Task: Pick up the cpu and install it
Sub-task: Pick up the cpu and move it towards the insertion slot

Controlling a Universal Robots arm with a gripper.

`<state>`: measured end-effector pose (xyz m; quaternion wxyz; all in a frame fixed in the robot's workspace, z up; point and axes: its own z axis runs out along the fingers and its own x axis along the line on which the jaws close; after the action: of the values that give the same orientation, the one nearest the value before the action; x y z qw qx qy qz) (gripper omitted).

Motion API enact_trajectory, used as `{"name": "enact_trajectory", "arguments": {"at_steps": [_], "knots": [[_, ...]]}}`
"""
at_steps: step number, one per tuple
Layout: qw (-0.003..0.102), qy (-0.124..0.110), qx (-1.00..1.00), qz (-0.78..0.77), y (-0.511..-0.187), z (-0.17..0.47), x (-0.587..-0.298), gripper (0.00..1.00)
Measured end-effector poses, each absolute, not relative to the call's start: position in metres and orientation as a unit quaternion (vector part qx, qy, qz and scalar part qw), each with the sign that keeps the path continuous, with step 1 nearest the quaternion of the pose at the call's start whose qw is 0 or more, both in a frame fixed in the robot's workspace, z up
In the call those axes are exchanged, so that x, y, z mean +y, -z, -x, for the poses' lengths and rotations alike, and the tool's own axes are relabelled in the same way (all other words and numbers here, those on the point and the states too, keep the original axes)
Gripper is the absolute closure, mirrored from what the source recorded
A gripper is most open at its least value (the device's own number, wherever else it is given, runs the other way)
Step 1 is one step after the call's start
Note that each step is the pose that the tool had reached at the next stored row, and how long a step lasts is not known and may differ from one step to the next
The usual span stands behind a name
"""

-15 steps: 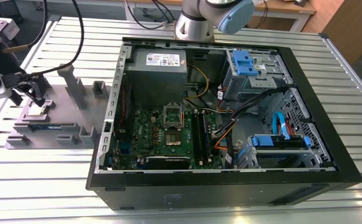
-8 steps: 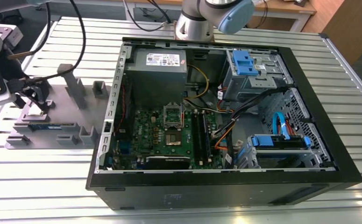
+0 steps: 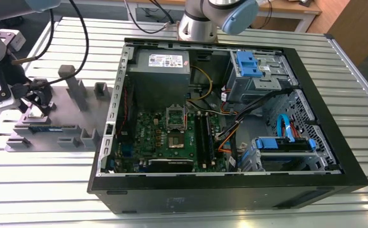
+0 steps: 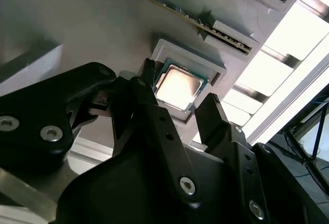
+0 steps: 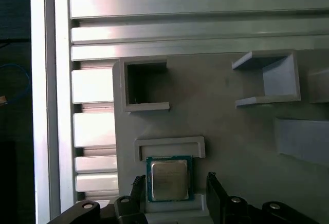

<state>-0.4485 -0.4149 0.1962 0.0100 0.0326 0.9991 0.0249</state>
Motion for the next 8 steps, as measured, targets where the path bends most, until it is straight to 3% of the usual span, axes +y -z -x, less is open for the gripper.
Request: {"name": "enact_trajectory", "arguments": {"at_steps": [8], "knots": [[0.009,-0.032,0.999,0.013,-0.1928,0.4485,-0.4145,0.41]]}}
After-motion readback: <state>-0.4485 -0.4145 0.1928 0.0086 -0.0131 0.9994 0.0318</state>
